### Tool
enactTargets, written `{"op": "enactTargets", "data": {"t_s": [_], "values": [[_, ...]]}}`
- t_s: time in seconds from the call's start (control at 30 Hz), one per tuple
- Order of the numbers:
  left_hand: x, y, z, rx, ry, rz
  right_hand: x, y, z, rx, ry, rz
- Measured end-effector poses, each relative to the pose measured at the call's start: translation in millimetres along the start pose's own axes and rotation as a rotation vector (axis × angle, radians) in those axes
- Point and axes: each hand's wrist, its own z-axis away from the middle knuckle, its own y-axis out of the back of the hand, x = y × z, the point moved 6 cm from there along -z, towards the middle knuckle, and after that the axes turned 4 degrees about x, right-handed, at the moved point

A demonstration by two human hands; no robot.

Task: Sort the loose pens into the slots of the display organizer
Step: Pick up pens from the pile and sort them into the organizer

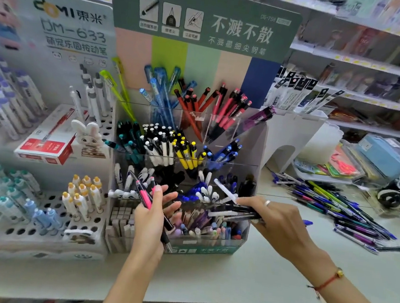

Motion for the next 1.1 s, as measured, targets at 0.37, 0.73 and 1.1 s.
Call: {"op": "enactTargets", "data": {"t_s": [0.37,0.73,1.1], "values": [[6.0,-7.2,6.1,-0.062,0.017,-0.050,59.0,-36.5,-12.3,-0.314,-1.086,-0.687],[7.9,-8.8,7.8,-0.083,0.013,-0.030,65.1,2.2,-19.6,0.079,-0.957,-0.558],[5.8,-10.2,9.5,-0.121,0.051,0.004,52.7,-17.1,-33.1,0.160,-0.805,-0.357]]}}
